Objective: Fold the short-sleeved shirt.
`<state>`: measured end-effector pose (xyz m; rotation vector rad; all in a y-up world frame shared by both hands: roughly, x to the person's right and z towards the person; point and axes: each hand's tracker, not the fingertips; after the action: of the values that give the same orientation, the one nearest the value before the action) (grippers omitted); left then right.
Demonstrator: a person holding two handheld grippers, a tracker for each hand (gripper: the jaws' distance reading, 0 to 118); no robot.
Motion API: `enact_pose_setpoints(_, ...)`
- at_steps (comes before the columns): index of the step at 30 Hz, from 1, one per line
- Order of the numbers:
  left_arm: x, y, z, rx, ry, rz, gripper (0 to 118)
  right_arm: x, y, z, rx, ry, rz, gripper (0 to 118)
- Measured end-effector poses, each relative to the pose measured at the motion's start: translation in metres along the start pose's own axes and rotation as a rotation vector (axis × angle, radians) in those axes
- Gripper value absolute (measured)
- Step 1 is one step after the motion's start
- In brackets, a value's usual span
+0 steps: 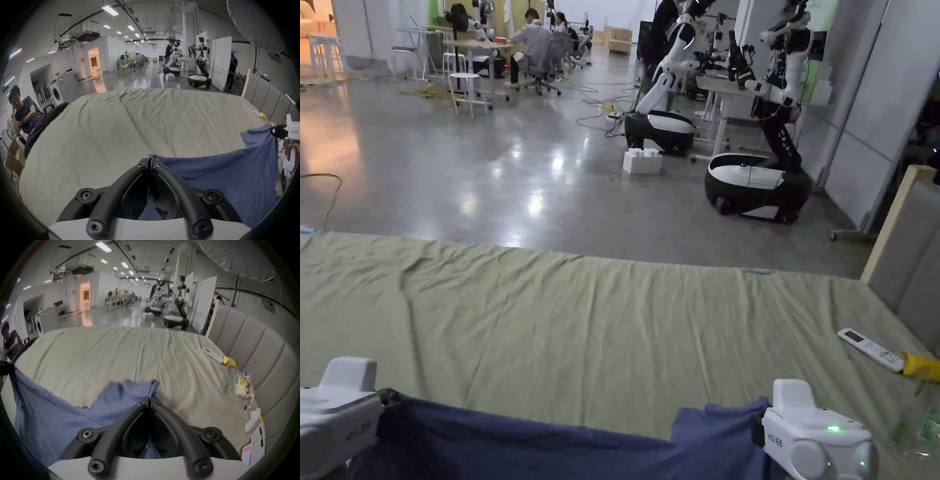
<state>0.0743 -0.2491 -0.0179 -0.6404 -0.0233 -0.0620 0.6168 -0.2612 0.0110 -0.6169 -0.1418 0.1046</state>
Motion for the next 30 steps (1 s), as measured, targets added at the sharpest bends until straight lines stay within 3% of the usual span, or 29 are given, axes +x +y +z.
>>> enact_pose_setpoints(7,-0.01,0.044,0.072,0.126,0.016,0.005,4,0.016,0.05,0.081,0.17,-0.018,-0.061,2)
enact_pose_setpoints(12,-0.019,0.089,0.116,0.216,0.016,0.03,4,0.022,0.098,0.136,0.293,-0.021,-0.061,2)
enact_pose_setpoints(21,-0.031,0.187,0.175,0.369,0.03,0.057,4,0.029,0.199,0.195,0.504,-0.098,0.045,2)
enact_pose_setpoints(30,-0.043,0.27,0.194,0.448,0.062,0.082,4,0.031,0.277,0.213,0.59,-0.124,0.049,2)
